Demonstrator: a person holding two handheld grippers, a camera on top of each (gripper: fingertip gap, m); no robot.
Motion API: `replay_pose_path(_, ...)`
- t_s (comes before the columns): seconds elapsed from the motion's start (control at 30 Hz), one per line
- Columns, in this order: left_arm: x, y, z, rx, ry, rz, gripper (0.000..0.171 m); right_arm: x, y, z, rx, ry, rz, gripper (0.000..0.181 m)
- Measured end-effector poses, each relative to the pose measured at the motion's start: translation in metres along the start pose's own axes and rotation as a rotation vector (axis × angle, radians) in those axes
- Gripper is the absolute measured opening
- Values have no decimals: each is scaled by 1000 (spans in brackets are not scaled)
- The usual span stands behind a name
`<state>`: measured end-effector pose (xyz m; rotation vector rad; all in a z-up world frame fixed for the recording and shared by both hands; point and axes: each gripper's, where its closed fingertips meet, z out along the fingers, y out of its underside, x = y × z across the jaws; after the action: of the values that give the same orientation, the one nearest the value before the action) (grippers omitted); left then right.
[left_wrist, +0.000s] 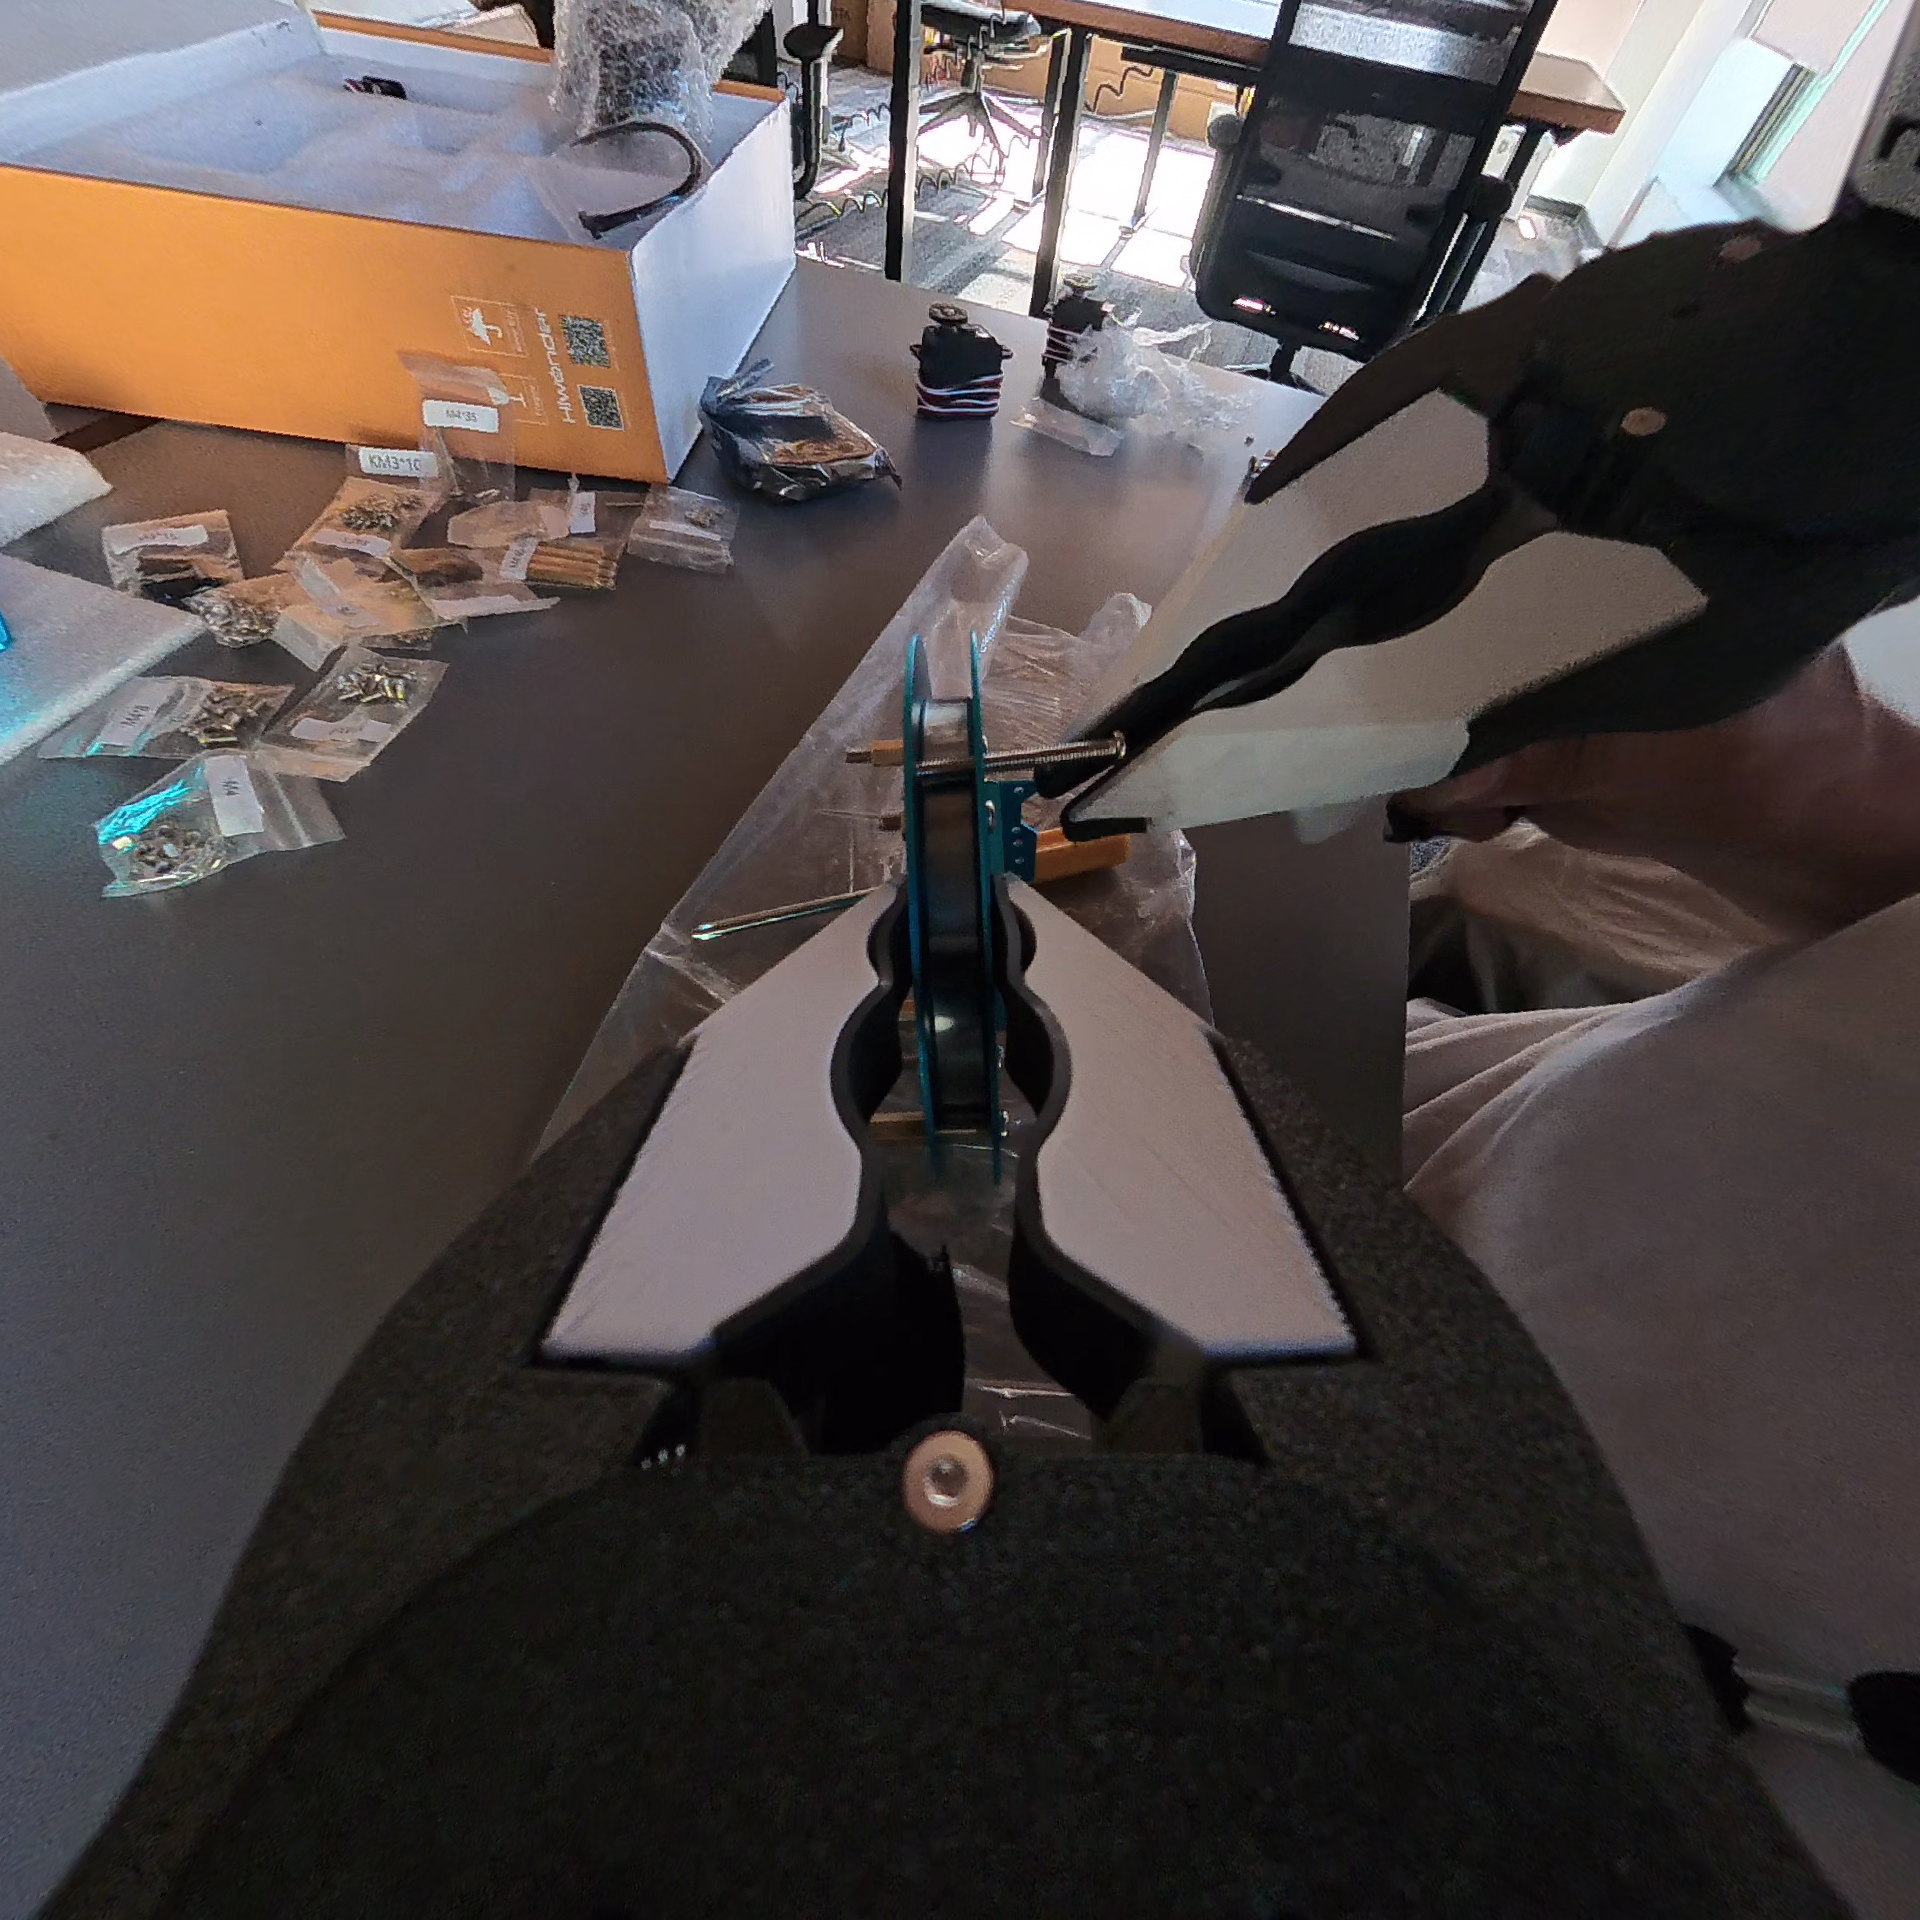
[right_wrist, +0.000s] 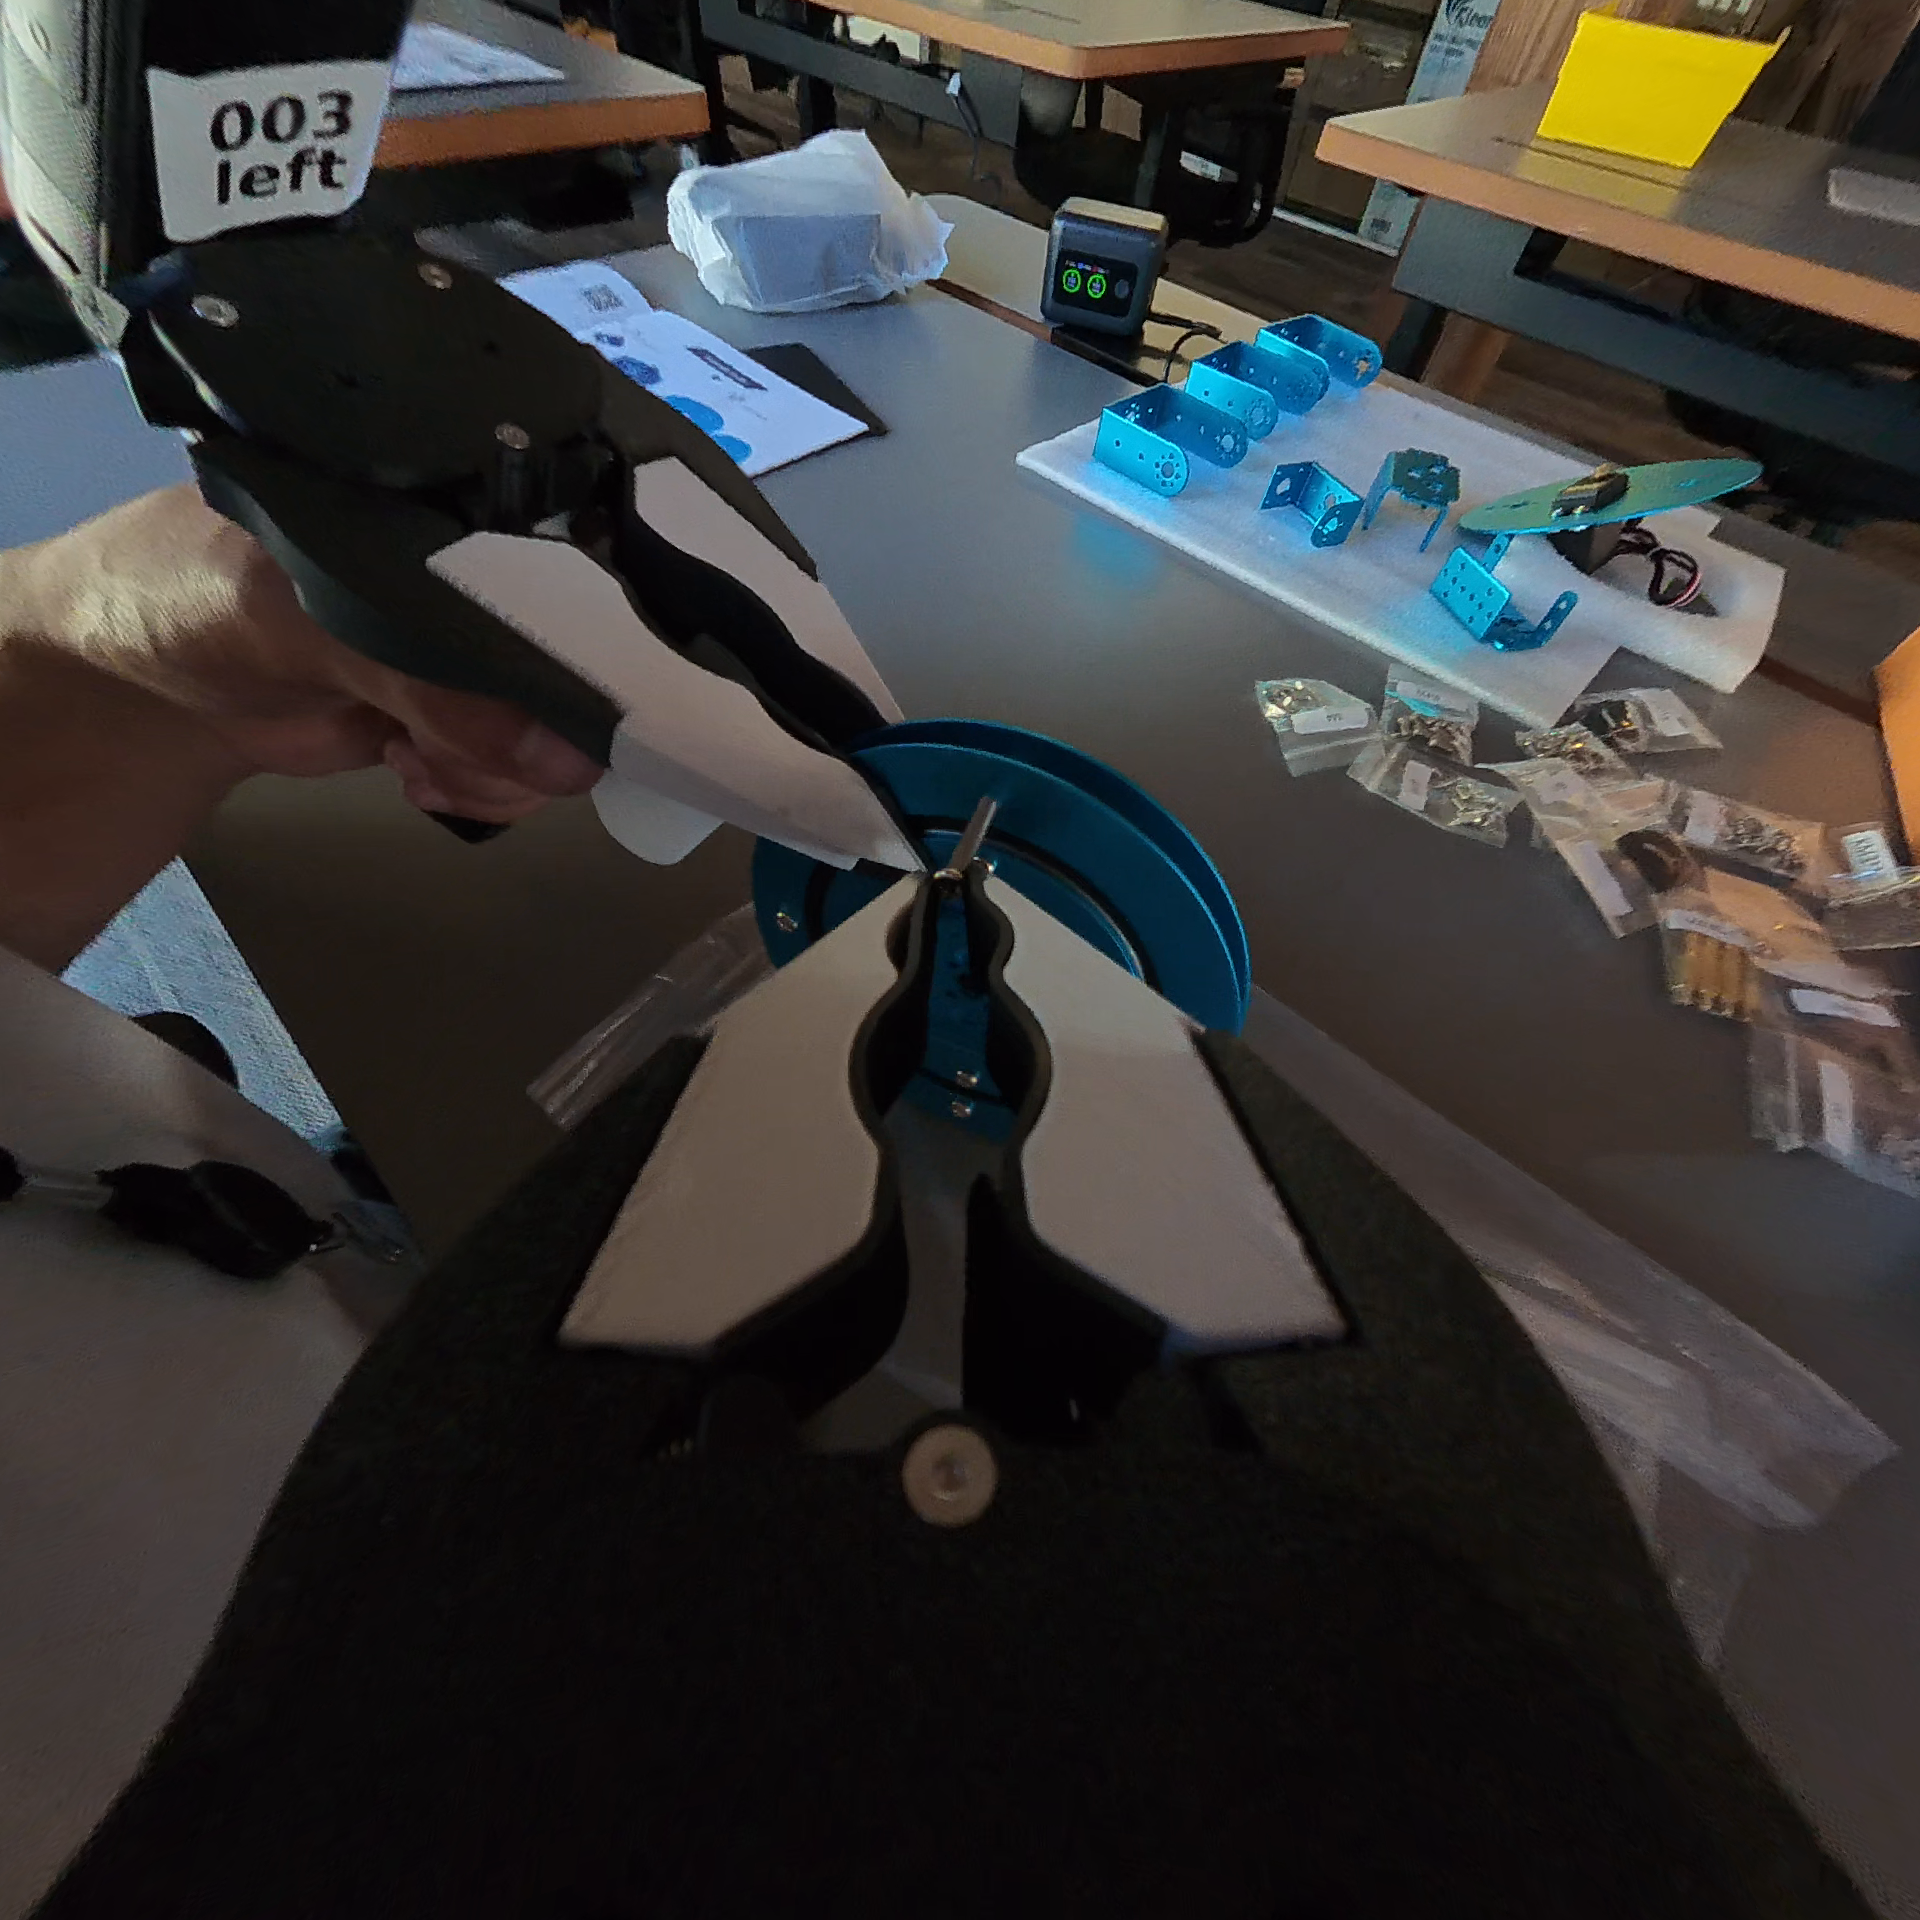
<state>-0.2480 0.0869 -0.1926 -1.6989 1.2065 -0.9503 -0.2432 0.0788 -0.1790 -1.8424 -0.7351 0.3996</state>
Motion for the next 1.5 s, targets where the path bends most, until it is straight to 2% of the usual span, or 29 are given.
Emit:
replay_pose_path(0.07, 0, 0, 0, -1, 3, -4, 13, 0, 0, 1, 0, 1, 3, 3)
replay_pose_path(0.2, -1, 0, 1, -11, 1, -15, 13, -1, 4, 2, -45, 81, -103, 1)
replay_pose_path(0.3, -1, 0, 2, -28, -19, 5, 13, -2, 1, 2, -43, 111, -89, 2)
replay_pose_path(0.47, 3, -1, 2, -32, 5, 33, 13, -4, 2, -2, -84, -8, 94, 3)
replay_pose_path(0.63, 6, -1, 3, -28, 47, 28, 12, -2, 1, 0, -49, -65, 82, 5)
replay_pose_path(0.73, 2, 0, 1, -25, 76, 22, 13, -5, -8, -17, 18, -180, 29, 18)
replay_pose_path(0.8, 7, 3, -1, -42, 141, 59, 12, 5, -16, -32, 72, -222, -71, 31)
replay_pose_path(0.87, 9, 4, -3, -56, 187, 106, 13, 18, -26, -36, 172, -281, -161, 63)
replay_pose_path(0.9, 8, 5, -3, -66, 200, 103, 13, 15, -23, -34, 167, -361, -183, 77)
replay_pose_path(0.97, 6, 4, -2, -89, 211, 82, 13, 11, -9, -20, 38, -482, -165, 72)
replay_pose_path(1.0, 5, 4, -1, -100, 212, 74, 13, 8, -4, -12, -19, -522, -156, 77)
replay_pose_path(1.1, 3, 4, 0, -122, 200, 73, 12, -2, -2, 6, -73, -584, -163, 67)
replay_pose_path(1.17, 6, 4, 0, -124, 210, 75, 13, 8, -4, 12, -60, -581, -156, 21)
replay_pose_path(1.2, 6, 3, 1, -121, 204, 81, 13, 8, -3, 12, -66, -637, -111, 18)
replay_pose_path(1.27, 6, 2, 2, -123, 186, 83, 13, 9, -2, 12, -82, -704, -36, 18)
replay_pose_path(1.4, 4, 0, 4, -126, 201, 37, 13, 13, -3, 12, -63, -713, -35, 19)
replay_pose_path(1.47, 0, 1, 4, -125, 219, 15, 13, 24, -4, 5, -47, -707, -7, 37)
replay_pose_path(1.5, -3, 1, 4, -128, 228, -3, 13, 34, -1, 0, -50, -690, 13, 41)
